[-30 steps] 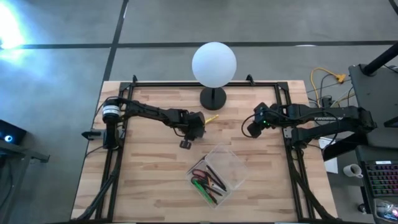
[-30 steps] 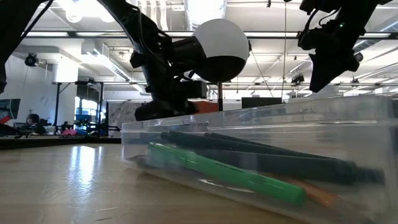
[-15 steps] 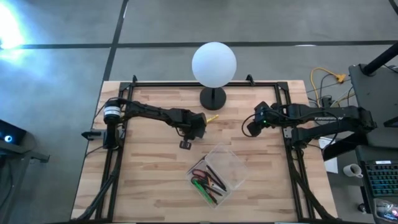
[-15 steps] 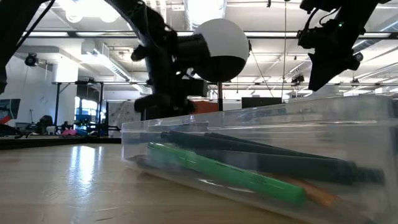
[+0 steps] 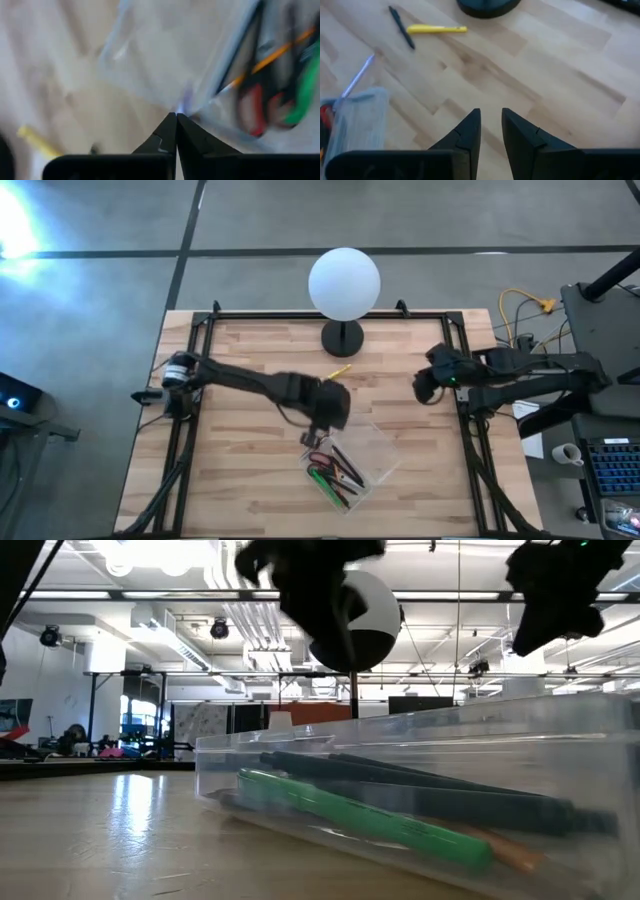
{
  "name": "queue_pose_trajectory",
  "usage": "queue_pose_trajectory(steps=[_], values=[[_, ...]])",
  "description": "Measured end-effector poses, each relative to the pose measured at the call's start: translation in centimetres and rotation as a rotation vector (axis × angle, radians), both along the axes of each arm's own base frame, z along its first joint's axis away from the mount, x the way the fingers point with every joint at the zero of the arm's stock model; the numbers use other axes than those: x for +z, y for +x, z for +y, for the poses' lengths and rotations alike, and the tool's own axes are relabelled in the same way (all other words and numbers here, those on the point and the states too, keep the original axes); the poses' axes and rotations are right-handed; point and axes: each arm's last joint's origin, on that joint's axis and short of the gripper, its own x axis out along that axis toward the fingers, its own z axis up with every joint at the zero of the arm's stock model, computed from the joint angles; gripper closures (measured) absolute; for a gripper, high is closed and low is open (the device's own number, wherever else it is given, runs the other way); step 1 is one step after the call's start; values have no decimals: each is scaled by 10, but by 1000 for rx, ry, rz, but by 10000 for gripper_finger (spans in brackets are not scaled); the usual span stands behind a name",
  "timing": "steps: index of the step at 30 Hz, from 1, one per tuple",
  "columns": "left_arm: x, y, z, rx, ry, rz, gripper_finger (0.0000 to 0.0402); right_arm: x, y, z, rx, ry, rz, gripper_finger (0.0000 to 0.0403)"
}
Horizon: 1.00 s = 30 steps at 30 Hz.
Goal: Pick & place school supplies into a supply box
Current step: Put the purple pen into the supply box
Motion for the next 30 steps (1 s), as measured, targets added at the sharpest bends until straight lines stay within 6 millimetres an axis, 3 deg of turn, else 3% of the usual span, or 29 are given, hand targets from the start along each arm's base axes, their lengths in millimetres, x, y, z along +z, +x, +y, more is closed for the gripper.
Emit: queue_pose_trajectory(steps=[5,8,12,19,24,30], values=[[-4,13,-46,-1,-28,0,398,-1,-15,9,24,35,-6,335],[-21,13,-56,11,65,85,399,-1,-17,13,48,44,-9,335],[-27,13,-50,54,112,111,400,-3,-16,17,81,42,5,335],[-12,5,-25,160,188,101,394,-7,-11,20,98,35,42,335],[-20,-1,-7,168,192,204,334,-9,-9,20,103,30,56,335],[-45,-5,-5,-46,151,259,256,-10,-9,20,100,26,62,335]])
